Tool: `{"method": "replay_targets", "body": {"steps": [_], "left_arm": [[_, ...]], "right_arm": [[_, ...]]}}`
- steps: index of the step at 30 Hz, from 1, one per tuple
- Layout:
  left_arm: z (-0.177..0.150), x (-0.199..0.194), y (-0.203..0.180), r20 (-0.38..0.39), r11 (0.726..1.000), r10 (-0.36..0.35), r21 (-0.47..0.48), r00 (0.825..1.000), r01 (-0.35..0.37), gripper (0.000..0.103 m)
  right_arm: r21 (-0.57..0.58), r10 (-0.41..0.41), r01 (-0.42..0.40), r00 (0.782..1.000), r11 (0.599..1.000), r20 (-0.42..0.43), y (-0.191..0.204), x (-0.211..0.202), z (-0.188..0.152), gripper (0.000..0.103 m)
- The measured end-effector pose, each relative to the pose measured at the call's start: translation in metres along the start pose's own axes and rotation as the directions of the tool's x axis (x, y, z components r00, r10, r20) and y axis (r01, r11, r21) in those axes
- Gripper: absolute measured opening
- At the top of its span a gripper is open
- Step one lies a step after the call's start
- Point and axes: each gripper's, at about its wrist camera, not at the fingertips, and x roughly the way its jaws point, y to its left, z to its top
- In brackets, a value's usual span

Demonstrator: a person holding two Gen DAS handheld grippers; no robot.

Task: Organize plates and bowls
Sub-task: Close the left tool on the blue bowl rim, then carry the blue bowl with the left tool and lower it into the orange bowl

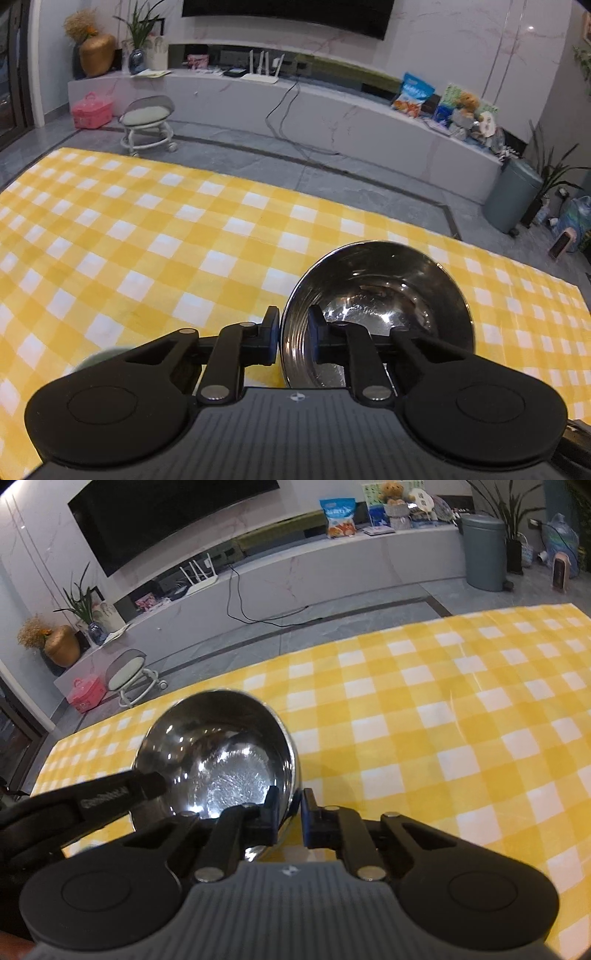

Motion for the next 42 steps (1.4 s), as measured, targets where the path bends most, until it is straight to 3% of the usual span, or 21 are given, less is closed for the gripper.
{"method": "replay_targets", "body": {"steps": [5,15,30,42], "left_arm": [[-0.002,-0.004,0.002,-0.013,1.000,-0.004,0.000,1.000,0.004,0.009],[-0.006,-0.053,-0.009,-0.013,0.999,-0.014,0.036,1.000,0.015,0.008],[-0.050,-0.168,-0.025,0.010,0.996,-0.066,0.057,0.998,0.065,0.008],[-0.101,-0.217,-0.033,-0.076,0.986,-0.167,0.007,0.983,0.168,0.008]], "right_arm": [[0.026,-0.008,0.008,1.000,1.000,-0.002,-0.002,-0.006,0.000,0.008],[0.139,0.042,-0.039,0.999,0.990,-0.014,-0.021,-0.048,-0.012,0.008],[0.193,0.105,-0.112,0.993,0.975,0.046,-0.050,-0.174,-0.054,0.008],[0.213,0.099,-0.126,0.986,0.969,0.131,-0.090,-0.260,-0.096,0.009]]}}
